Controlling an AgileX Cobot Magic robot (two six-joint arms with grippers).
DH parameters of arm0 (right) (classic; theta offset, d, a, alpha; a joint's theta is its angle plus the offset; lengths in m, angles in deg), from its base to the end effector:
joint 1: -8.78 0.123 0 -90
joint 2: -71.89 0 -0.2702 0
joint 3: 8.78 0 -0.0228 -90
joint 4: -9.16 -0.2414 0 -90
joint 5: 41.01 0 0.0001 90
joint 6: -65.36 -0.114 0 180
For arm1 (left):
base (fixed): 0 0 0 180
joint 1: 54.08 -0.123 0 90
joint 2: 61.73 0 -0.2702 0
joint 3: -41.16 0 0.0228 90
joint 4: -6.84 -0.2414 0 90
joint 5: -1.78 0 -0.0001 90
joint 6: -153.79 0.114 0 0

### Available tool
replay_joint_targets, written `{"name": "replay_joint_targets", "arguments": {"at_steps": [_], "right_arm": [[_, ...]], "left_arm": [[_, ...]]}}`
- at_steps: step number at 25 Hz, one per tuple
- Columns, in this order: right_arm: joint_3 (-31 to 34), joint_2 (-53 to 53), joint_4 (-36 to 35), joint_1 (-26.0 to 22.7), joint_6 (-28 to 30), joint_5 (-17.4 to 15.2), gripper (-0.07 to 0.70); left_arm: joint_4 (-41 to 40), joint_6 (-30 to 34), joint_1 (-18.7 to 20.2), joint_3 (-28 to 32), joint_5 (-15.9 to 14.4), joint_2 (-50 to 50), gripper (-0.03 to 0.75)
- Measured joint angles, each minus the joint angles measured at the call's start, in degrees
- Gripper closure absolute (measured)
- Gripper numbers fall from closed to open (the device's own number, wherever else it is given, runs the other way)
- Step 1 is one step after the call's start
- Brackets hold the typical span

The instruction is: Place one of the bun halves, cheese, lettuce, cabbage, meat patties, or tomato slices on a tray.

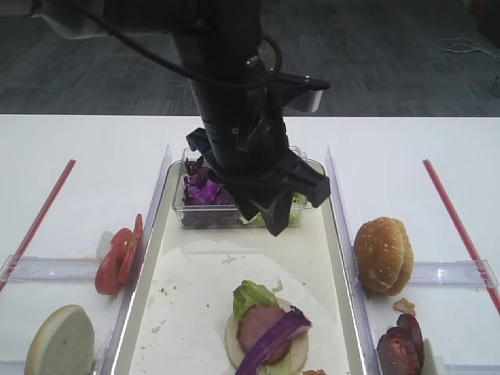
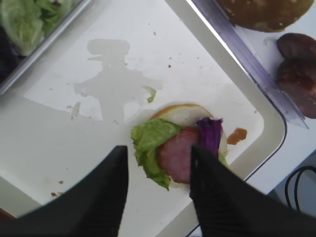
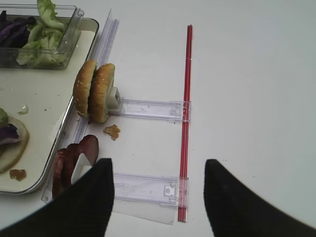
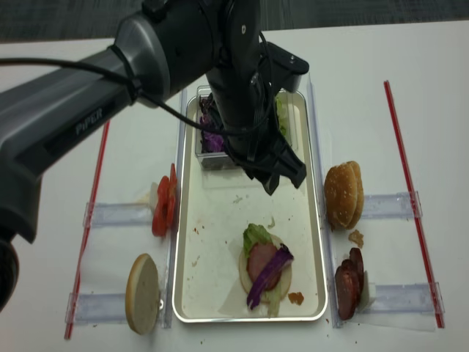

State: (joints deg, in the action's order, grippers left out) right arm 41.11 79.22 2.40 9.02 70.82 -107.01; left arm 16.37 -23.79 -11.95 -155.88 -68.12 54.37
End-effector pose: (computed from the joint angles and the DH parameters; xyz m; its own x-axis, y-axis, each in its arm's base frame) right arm 0.0175 0.0123 0.2454 -0.5406 -0.0491 -0.8398 -0.1199 0.9926 0.0191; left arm 0.2720 -0.2699 0.2397 -0.7377 0.6468 -0.1935 0.6740 0.7222 -0.1555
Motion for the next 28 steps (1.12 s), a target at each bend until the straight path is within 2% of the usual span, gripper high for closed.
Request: {"name": "replay_joint_targets", "arguments": {"at_steps": [16, 22, 28], "right_arm": [[0.00, 0.00, 0.00, 0.00, 0.00, 0.00, 0.204], [0.00, 0.00, 0.00, 0.00, 0.00, 0.00, 0.204], [0.00, 0.00, 0.00, 0.00, 0.00, 0.00, 0.204]], "left_arm": [[-4.65, -0.82, -4.70, -0.20, -0.42, -2.19, 0.427], [-5.43, -0.94, -9.33, -0.20, -0.42, -2.19, 0.428], [-5.86, -0.81, -15.85, -0.20, -0.45, -2.19, 0.428]]}}
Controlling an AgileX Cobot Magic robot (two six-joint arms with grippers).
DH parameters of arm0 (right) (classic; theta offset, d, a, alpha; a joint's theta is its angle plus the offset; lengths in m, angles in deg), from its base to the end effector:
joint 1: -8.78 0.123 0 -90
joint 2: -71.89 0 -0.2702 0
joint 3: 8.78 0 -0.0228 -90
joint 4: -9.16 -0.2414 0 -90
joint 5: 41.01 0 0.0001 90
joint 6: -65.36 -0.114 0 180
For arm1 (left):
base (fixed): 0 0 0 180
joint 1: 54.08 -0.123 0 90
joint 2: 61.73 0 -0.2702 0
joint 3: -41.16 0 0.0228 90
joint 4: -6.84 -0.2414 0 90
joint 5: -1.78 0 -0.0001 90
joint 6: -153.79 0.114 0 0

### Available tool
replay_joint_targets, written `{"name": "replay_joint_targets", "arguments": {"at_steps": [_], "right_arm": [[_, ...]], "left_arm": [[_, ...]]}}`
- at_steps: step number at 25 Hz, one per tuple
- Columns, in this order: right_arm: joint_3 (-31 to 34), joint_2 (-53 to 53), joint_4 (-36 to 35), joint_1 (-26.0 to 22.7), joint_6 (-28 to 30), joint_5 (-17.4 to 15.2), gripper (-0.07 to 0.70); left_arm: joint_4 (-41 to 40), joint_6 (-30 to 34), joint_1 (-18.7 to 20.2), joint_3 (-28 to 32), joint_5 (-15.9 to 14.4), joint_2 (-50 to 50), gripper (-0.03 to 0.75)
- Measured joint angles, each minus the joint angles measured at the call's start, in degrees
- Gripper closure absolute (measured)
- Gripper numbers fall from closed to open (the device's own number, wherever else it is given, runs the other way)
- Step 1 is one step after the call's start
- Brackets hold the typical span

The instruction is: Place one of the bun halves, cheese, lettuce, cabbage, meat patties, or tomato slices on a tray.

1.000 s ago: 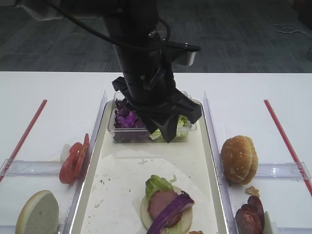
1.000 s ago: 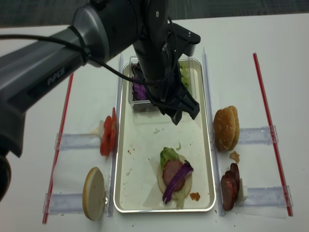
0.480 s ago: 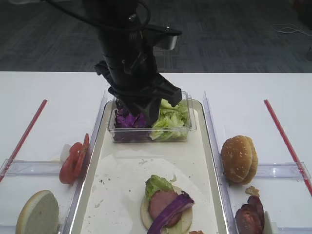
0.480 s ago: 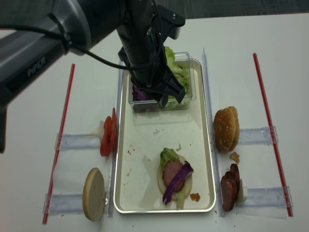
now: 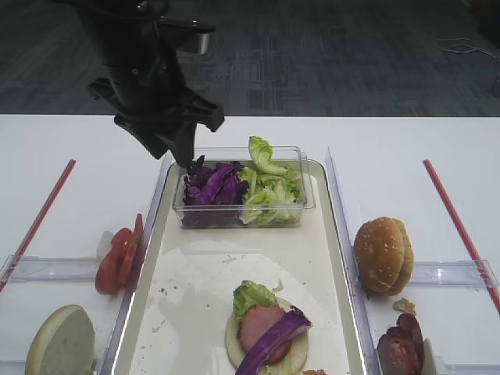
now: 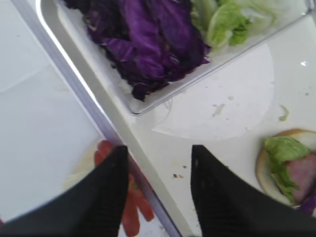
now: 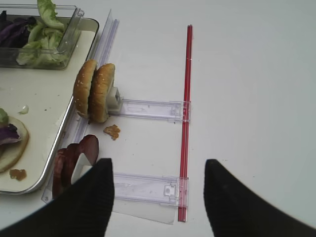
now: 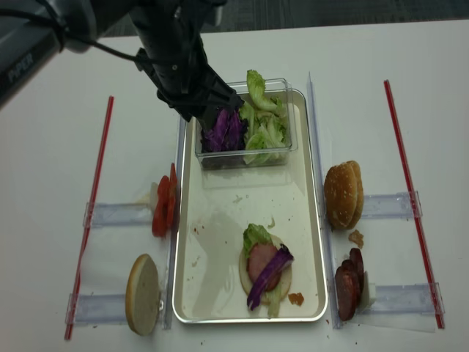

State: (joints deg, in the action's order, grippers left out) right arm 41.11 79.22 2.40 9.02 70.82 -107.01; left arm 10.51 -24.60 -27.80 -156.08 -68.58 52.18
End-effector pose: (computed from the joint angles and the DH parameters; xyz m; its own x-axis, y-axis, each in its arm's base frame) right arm 0.0175 0.0123 0.2454 -0.5406 -0.0491 -0.8398 -0.1199 0.9926 0.0191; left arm 0.3354 -0.1733 0.2537 -0.8706 0.4372 -0.2255 0.4598 0.8862 -0.0573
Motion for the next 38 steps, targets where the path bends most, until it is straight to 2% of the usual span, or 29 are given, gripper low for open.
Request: {"name": "replay_joint_targets", "arguments": {"at_steps": [11, 22, 28, 31, 38], "right_arm": [[0.00, 0.00, 0.00, 0.00, 0.00, 0.00, 0.204], [0.00, 0.00, 0.00, 0.00, 0.00, 0.00, 0.204], [0.00, 0.00, 0.00, 0.00, 0.00, 0.00, 0.204], [0.00, 0.00, 0.00, 0.00, 0.12, 0.00, 0.204], [0.00, 0.00, 0.00, 0.00, 0.12, 0.00, 0.204]], "left_arm": [[-1.64, 0.08, -12.66, 0.00, -0.10, 0.00, 0.428], [-2.34, -0.92, -22.85, 0.00, -0.21, -0.05, 0.428], [-2.78, -0.01, -26.22, 0.26, -0.21, -1.99, 0.428], [-2.78, 0.08, -26.70, 0.34, -0.21, -2.79, 0.428], [-2.68, 1.10, -26.70, 6.17, -0.21, -7.20, 0.428]]}}
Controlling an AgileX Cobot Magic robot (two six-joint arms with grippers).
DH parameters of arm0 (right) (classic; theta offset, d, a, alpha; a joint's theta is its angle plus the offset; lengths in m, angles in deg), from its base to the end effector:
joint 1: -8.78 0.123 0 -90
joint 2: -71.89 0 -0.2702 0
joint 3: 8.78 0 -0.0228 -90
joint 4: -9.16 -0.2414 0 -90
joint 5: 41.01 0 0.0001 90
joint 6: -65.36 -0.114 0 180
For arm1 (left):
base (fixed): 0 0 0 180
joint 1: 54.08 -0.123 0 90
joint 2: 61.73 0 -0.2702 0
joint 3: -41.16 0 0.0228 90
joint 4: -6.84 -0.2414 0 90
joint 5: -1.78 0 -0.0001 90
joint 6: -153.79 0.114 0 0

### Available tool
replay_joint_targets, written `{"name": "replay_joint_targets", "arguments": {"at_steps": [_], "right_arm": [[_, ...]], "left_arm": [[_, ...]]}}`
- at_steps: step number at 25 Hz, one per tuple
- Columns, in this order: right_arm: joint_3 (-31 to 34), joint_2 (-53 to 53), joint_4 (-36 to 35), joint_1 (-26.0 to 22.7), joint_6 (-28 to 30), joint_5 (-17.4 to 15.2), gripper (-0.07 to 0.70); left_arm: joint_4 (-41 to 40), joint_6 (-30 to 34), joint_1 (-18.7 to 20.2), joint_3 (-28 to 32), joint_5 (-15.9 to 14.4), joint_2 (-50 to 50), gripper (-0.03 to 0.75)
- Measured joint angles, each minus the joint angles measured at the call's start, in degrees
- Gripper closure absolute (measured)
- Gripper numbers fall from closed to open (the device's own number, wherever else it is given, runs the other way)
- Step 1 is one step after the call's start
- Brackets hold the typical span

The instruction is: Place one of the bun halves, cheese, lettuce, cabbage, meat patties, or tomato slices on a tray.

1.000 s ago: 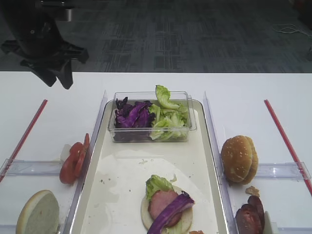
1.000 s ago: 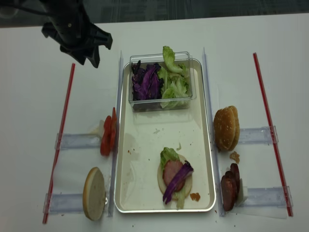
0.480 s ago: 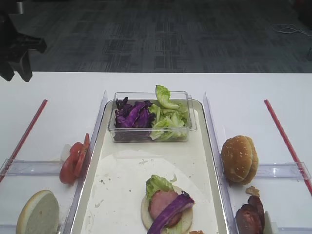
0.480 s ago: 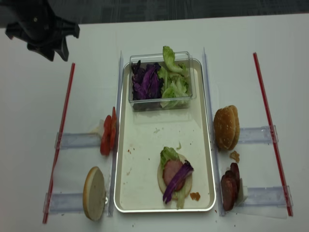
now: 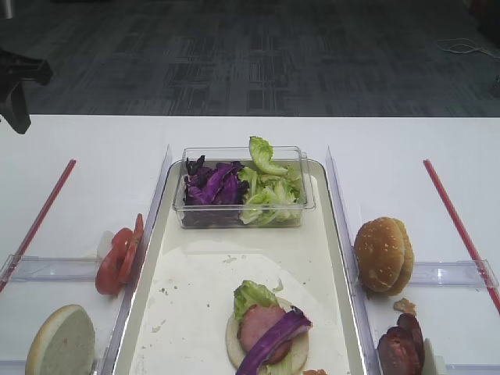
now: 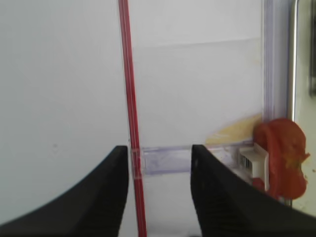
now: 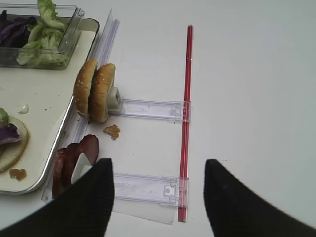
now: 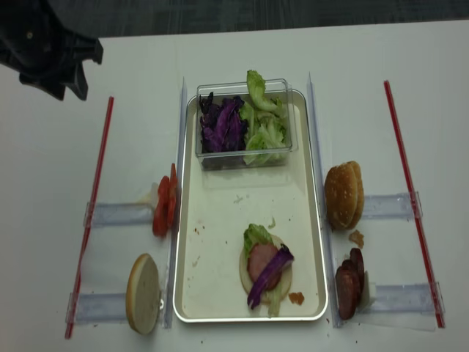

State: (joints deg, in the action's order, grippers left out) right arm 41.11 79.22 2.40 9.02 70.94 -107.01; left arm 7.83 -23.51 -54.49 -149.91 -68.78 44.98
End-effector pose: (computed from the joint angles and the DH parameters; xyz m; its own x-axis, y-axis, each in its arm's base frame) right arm 0.0175 0.0123 0.2454 -0.5404 -0.0512 -0.8399 -0.1210 0.9925 0.0174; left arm 0.3473 0.0006 0.2700 -0.9704 0.0344 -0.2390 0.0369 0.9993 -0.0059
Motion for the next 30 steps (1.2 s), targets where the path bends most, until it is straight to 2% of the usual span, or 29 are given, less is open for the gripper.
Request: {"name": "replay_joint_targets", "arguments": {"at_steps": [16, 30], "right_arm": [[0.00, 0.00, 0.00, 0.00, 0.00, 0.00, 0.204], [0.00, 0.00, 0.00, 0.00, 0.00, 0.00, 0.204]], "left_arm": [[0.09, 0.36, 0.00, 22.48, -0.21, -25.18, 0.428], [0.09, 0.36, 0.00, 35.77, -0.54, -42.76, 0.428]]}}
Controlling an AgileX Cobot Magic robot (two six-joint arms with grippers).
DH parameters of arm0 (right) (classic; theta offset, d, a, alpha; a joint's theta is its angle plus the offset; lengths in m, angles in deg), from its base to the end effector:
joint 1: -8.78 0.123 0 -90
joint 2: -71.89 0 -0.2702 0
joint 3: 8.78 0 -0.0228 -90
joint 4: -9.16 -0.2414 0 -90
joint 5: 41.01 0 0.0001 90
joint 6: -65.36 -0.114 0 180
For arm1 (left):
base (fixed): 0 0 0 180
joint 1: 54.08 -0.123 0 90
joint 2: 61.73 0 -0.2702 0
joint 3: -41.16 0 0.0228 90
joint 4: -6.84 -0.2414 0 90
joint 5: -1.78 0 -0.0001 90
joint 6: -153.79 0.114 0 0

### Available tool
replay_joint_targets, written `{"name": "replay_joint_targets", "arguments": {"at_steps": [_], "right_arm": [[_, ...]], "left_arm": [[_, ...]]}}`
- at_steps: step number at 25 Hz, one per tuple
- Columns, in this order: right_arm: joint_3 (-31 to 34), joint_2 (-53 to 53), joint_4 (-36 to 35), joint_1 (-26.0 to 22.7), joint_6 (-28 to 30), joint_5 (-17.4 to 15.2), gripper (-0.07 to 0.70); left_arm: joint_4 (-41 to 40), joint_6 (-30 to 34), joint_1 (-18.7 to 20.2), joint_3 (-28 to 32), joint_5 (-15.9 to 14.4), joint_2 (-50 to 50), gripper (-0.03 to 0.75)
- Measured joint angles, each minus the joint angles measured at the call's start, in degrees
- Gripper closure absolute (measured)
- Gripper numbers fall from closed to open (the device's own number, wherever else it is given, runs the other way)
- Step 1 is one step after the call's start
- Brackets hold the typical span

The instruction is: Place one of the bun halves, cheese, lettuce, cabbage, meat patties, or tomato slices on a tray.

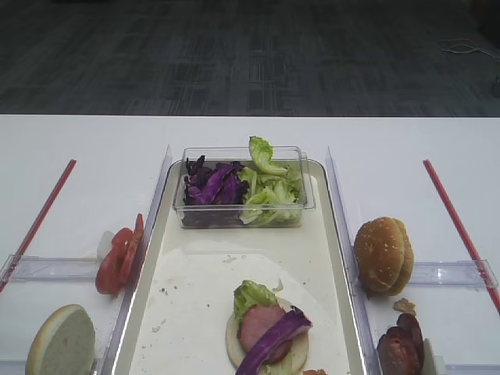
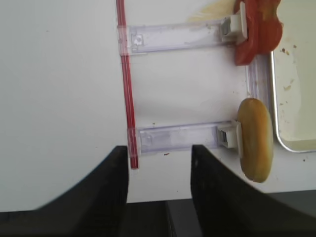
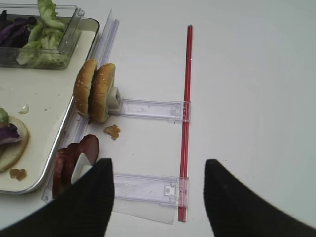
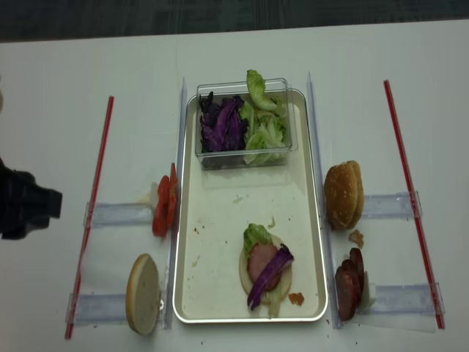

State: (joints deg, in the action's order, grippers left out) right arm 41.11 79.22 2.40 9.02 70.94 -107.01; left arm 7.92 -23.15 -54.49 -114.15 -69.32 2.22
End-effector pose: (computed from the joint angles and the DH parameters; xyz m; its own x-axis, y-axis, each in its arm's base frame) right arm 0.0175 0.0123 0.2454 -0.5404 -0.0512 -0.8399 -0.1210 0.9925 0.0174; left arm 0.1615 -0.0009 0.2873 -0.9371 0.0406 -0.3467 0.0434 0.9991 -0.0003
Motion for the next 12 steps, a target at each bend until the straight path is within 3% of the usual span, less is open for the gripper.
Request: {"name": "replay_joint_targets", "arguments": {"at_steps": [12], "right_arm": [[0.00, 0.00, 0.00, 0.00, 0.00, 0.00, 0.204]], "left_arm": [[0.00, 0.00, 0.00, 12.05, -0.47, -16.58, 0.428]]}}
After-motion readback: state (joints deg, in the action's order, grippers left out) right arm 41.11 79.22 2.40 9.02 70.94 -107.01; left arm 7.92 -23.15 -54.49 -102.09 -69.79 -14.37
